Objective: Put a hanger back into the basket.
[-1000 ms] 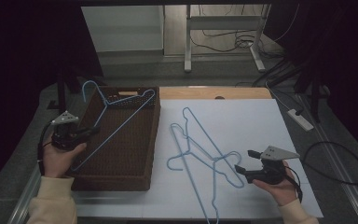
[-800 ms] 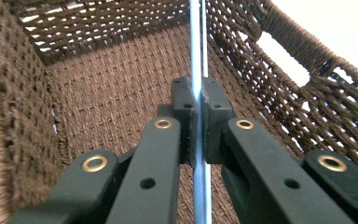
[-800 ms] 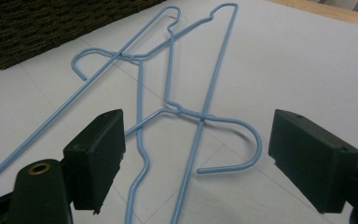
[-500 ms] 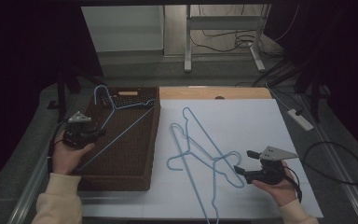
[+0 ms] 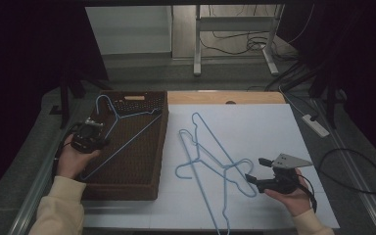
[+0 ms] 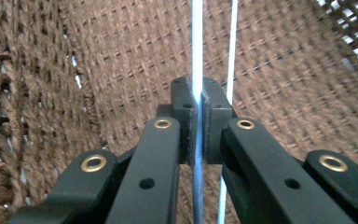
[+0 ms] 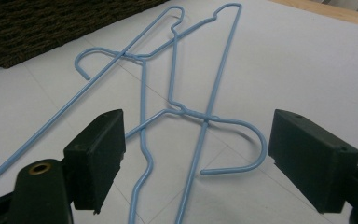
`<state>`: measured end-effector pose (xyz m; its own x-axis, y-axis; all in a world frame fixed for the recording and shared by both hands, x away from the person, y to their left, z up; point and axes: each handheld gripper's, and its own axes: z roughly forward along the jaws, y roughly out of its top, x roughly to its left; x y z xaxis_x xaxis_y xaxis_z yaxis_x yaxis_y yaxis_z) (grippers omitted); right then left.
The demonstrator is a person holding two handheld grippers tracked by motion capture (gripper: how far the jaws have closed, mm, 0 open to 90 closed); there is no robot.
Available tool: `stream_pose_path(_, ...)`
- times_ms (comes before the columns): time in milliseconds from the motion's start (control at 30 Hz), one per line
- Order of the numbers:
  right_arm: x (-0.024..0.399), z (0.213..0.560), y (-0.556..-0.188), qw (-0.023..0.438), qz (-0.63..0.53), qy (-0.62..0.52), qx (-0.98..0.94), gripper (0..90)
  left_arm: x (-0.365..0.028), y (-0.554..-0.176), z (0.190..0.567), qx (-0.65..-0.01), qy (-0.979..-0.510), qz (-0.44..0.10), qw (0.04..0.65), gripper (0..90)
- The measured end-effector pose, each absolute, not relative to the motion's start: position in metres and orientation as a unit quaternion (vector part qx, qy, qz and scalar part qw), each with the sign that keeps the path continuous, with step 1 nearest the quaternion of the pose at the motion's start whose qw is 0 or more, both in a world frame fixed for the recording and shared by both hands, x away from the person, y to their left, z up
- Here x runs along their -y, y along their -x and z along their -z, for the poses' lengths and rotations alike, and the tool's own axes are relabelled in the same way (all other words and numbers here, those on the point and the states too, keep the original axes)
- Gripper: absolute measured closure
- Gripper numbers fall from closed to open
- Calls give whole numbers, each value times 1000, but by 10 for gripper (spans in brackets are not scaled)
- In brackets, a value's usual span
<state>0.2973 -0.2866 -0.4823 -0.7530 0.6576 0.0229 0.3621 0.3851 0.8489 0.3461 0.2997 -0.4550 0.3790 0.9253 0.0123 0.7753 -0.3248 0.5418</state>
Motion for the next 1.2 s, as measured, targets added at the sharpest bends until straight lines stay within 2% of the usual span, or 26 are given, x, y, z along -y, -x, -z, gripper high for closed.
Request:
stream_pose_path(367,285,483,-297,160,-455,-309,-820,191,-299,-365,468,-550,-809,-167,125,858)
stream_pose_path(567,284,483,-297,159,-454,-308,-821,190,-295,-369,471,-547,-810,-176,117,825)
stream_pose_path(600,284,483,-297,159,-454,-307,-821,190,-295,-369,471,-547,-809,-180,120,786)
stream_pose_path(633,284,483,-297,159,-455,-307,-821,190,-295,-368,470,-548,-807,-183,123,688)
stream_pose_path(833,285,483,-297,159,-455,-308,-821,190,-298,-357,454,-560,-786,-200,171,404)
stream_pose_path(967,284,483,-297,159,-455,-307,-821,190,-297,-349,446,-553,-784,-195,203,350)
stream_pose_path(1200,285,483,-297,159,-454,-309,-820,189,-288,-322,428,-511,-777,-183,319,318)
